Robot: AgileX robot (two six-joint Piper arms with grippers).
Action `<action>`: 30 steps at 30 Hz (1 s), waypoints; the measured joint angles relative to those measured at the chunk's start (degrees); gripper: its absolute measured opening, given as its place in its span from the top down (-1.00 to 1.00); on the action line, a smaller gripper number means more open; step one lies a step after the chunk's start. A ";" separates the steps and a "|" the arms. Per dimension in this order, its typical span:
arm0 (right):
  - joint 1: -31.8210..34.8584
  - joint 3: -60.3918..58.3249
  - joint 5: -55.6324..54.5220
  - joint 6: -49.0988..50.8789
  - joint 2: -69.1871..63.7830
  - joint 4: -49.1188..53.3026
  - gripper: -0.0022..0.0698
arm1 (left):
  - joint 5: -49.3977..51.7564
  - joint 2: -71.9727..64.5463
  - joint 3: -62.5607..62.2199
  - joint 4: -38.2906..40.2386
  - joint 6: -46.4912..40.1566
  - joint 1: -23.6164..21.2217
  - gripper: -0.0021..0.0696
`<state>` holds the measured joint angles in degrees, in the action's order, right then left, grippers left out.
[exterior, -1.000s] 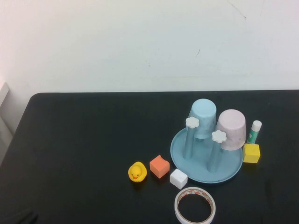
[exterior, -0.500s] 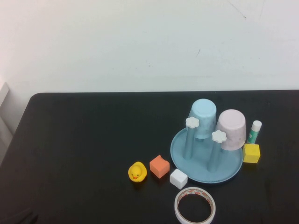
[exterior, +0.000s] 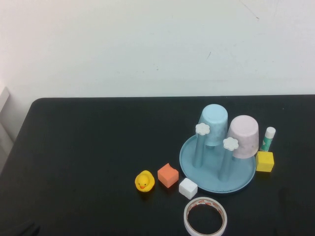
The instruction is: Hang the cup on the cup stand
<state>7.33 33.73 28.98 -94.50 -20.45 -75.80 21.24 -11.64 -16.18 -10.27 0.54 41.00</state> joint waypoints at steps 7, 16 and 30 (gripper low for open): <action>0.00 -3.98 -1.12 0.17 5.17 2.00 0.94 | 0.00 0.00 0.00 0.00 0.00 0.00 0.94; 0.44 -15.77 -4.68 49.35 13.96 48.09 0.94 | 0.11 0.00 0.00 0.00 0.00 0.00 0.94; -7.46 -35.30 -19.98 89.20 21.17 77.96 0.94 | 0.22 0.00 0.00 0.00 0.00 0.00 0.95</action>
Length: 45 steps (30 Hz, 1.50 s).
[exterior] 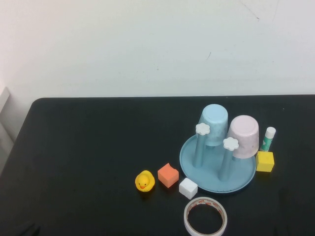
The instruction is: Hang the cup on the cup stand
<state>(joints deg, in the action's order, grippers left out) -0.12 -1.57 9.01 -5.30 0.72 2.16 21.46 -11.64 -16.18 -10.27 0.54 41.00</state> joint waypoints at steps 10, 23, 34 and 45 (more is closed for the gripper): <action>-1.50 0.10 8.93 8.89 0.00 7.06 0.94 | 0.00 0.00 0.00 0.00 0.00 0.00 0.95; 0.71 0.32 9.95 8.90 0.00 6.82 0.94 | 0.00 0.00 0.00 0.00 0.00 0.00 0.95; 0.71 0.32 10.07 8.90 0.00 6.67 0.94 | 0.10 0.00 0.00 0.00 0.00 0.00 0.95; 0.71 0.34 10.27 8.98 0.00 6.63 0.94 | 0.10 0.00 0.00 0.00 0.00 0.00 0.95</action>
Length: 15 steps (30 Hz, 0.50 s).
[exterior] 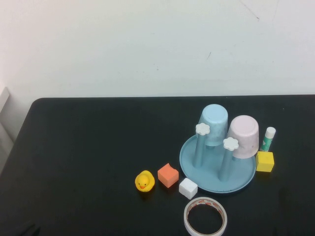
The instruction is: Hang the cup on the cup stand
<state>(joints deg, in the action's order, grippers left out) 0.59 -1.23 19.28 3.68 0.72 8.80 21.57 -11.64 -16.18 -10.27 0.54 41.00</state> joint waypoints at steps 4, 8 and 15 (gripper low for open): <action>0.00 0.10 0.12 0.00 0.00 -0.09 0.94 | -1.36 0.00 0.76 0.00 0.00 -0.14 0.95; 0.00 0.10 0.21 0.00 0.00 -0.09 0.94 | -4.62 0.00 4.75 -0.61 -0.12 -5.23 0.95; 0.00 0.10 0.21 0.00 0.00 -0.09 0.94 | -19.21 0.00 14.06 2.02 1.16 -27.42 0.95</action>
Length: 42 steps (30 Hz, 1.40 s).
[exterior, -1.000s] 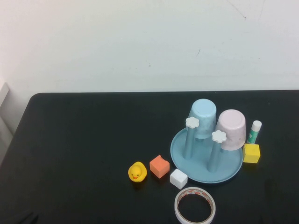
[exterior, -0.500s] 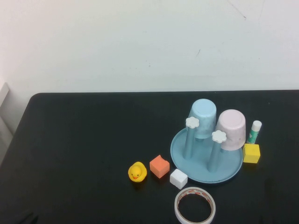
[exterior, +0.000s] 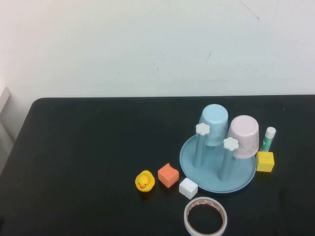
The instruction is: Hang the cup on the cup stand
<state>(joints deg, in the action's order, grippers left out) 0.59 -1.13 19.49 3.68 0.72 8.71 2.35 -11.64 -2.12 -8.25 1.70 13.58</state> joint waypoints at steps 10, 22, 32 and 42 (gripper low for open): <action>0.00 0.00 0.00 0.05 0.00 0.00 0.94 | -2.35 7.29 3.21 10.94 -6.27 -14.71 0.95; 0.00 0.00 0.02 0.05 0.00 0.00 0.94 | 10.86 12.24 3.21 11.91 -10.20 -13.92 0.95; 0.00 0.00 0.02 0.05 0.00 -0.04 0.94 | 15.42 12.37 3.10 12.32 -10.20 -11.37 0.95; 0.00 0.00 0.02 0.05 0.00 -0.04 0.94 | 15.55 12.37 3.10 12.54 -10.20 -12.62 0.95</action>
<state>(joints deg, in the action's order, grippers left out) 0.59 -1.13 19.51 3.73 0.72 8.67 17.90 0.73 0.98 4.29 -8.51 0.96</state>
